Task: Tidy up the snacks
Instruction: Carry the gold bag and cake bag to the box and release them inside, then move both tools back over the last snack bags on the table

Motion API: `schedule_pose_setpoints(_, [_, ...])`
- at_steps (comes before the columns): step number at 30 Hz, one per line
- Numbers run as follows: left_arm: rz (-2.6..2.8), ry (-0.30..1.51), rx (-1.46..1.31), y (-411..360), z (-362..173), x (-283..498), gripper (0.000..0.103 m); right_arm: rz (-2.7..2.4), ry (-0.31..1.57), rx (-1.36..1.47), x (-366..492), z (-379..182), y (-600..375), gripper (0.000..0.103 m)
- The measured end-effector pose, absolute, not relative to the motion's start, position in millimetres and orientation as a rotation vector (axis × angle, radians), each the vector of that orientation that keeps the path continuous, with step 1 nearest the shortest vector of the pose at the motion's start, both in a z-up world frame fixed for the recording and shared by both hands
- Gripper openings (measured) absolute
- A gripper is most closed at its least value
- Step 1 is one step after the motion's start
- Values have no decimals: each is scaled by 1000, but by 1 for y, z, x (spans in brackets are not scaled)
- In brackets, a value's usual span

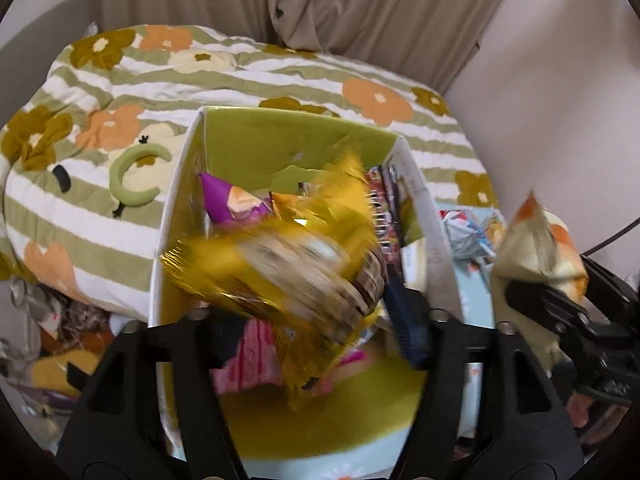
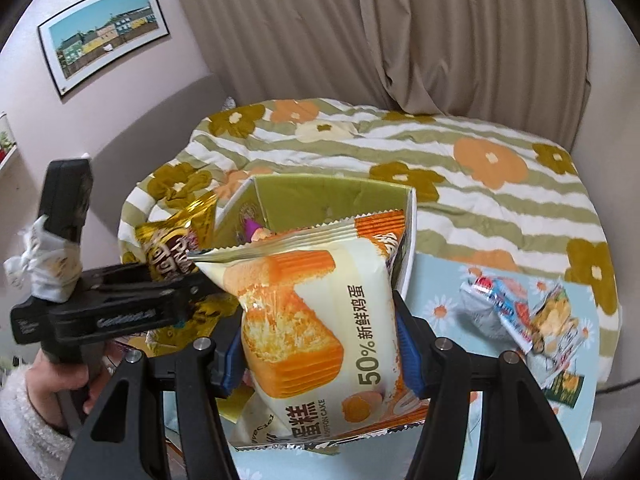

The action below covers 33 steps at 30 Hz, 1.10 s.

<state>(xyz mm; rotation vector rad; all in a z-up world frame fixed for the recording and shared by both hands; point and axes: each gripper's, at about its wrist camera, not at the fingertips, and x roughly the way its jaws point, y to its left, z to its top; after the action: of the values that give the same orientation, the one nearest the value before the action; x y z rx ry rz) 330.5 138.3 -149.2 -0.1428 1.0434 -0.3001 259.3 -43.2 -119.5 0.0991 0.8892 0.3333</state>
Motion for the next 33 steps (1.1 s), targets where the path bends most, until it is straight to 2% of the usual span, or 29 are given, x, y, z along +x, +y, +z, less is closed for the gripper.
schedule_pose_setpoints(1, [-292, 1047, -125, 138, -152, 334, 100, 328, 895, 98, 259, -121, -42, 57])
schedule_pose_setpoints(2, [-285, 1043, -114, 139, -153, 336, 103, 323, 902, 99, 259, -122, -40, 57])
schedule_pose_setpoints(20, [-195, 1038, -188, 178, -148, 280, 103, 332, 925, 126, 264, -129, -16, 58])
schedule_pose_setpoints(27, [-157, 1036, -212, 192, -149, 269, 102, 337, 947, 122, 276, -148, 3, 58])
schedule_pose_setpoints(28, [-155, 1038, -216, 193, -150, 269, 103, 337, 950, 126, 277, -153, 4, 60])
schedule_pose_setpoints(30, [-150, 1044, -218, 196, -153, 267, 103, 346, 952, 140, 277, -158, 6, 73])
schedule_pose_setpoints(31, [-147, 1046, -216, 197, -154, 266, 103, 353, 960, 146, 277, -161, 7, 89])
schedule_pose_setpoints(32, [-146, 1047, -214, 198, -155, 264, 102, 356, 950, 153, 276, -162, 7, 96])
schedule_pose_setpoints(33, [-144, 1049, -212, 198, -156, 263, 103, 353, 921, 157, 272, -162, 6, 97])
